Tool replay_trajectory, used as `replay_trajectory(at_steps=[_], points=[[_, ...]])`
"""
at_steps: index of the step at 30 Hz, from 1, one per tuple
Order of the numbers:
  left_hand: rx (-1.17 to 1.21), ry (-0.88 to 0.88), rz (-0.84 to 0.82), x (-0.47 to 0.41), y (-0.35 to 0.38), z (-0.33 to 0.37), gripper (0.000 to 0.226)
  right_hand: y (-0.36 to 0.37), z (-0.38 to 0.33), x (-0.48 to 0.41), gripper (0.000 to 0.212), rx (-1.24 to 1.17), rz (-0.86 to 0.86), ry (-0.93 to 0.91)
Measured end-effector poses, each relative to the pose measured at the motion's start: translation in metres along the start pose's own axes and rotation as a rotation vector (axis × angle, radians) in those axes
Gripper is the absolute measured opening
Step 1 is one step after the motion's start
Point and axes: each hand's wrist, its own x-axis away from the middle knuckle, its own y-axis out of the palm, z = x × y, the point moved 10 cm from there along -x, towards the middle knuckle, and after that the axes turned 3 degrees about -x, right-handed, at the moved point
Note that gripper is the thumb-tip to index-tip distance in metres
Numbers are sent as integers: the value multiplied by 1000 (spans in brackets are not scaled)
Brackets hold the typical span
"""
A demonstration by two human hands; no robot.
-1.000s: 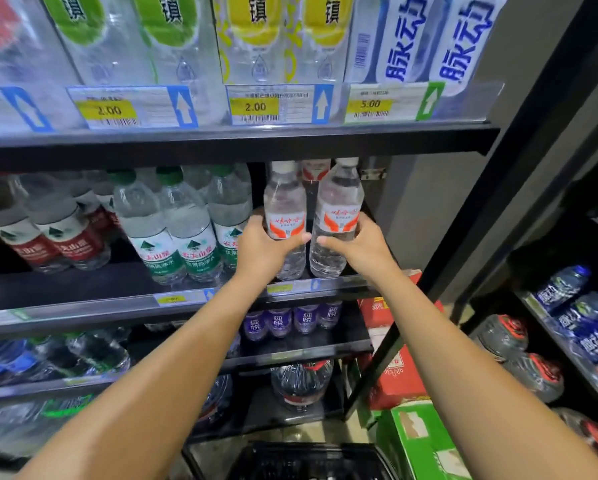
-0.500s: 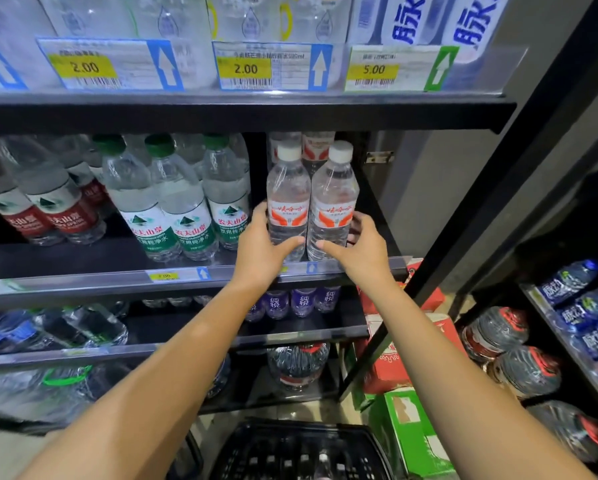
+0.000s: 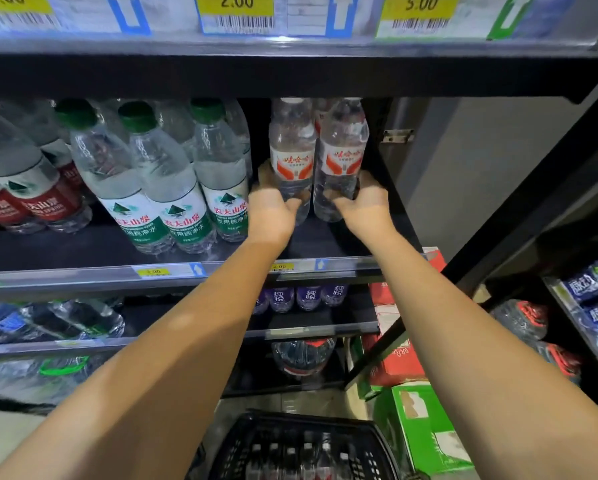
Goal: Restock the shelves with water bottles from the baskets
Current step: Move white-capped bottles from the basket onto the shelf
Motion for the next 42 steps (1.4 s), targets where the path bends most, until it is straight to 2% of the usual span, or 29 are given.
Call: replay_trajectory(at_steps=[2,8,13,19,24,26,28,29,31,33,38,40,42], points=[[46,12,43,-13,1,2,49,7,0,-14,46,1,-13,-2],[82,35,79,-44,20,-4,66,17,6,-40,47,-30,11,-52],[110,52,185,-56,20,-4,62,22,5,-54,48,-51,52,-90],[175,50,168,-71,22,-6,55,28,2,-67,47,-55,60,-113],[141,8,107,-71,24,-6,67,33,-6,-66,44,51,18,-121],[80,-64,37,-63,26,-8,81,32,1,-61,56,80,-12,-31],[-21,-101,-22,-46,24,-9,86,27,14,-46,77,41,-35,101],[-60,-93,-45,-34,21,-7,80,23,18,-36,83,39,-36,141],[-116,-46,-101,-4,15,1,58,11,20,-10,80,76,-8,165],[-204,17,-147,30,9,9,52,-5,15,22,76,131,21,130],[-508,123,-185,118,-15,10,68,-37,4,119,70,388,-30,-49],[-699,219,-149,157,-26,11,72,-44,7,155,69,551,-52,-118],[-771,250,-113,192,-33,4,74,-47,17,187,72,668,-78,-140]])
